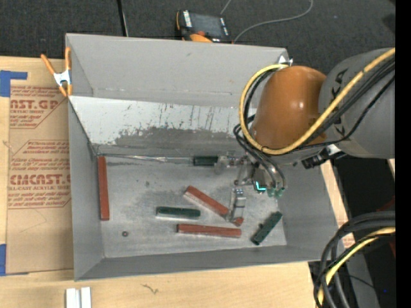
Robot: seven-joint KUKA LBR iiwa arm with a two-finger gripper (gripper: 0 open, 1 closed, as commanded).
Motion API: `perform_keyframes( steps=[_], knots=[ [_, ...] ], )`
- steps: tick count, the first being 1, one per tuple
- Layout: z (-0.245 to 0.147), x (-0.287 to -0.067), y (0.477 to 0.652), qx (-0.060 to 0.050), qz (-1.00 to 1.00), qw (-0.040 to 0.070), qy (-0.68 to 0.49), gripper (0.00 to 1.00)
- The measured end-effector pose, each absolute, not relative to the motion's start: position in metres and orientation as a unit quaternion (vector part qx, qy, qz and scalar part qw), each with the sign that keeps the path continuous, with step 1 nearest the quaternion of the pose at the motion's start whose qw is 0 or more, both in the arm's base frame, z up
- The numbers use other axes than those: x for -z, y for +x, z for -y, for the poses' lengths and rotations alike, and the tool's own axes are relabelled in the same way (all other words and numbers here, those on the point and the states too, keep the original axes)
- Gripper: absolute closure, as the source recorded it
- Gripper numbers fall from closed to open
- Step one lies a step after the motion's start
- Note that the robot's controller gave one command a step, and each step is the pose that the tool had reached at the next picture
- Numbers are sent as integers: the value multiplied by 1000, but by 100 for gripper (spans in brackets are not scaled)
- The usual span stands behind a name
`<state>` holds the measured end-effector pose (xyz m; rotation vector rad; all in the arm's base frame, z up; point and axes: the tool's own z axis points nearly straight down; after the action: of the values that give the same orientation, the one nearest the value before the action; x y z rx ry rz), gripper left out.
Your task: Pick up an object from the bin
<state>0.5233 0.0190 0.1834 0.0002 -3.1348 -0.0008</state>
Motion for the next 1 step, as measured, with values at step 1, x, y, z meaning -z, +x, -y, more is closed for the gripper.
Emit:
perform_keyframes(
  steps=[1],
  knots=[
    [-76, -69, 492, 1, 1000, 4, -18, 0]
  ],
)
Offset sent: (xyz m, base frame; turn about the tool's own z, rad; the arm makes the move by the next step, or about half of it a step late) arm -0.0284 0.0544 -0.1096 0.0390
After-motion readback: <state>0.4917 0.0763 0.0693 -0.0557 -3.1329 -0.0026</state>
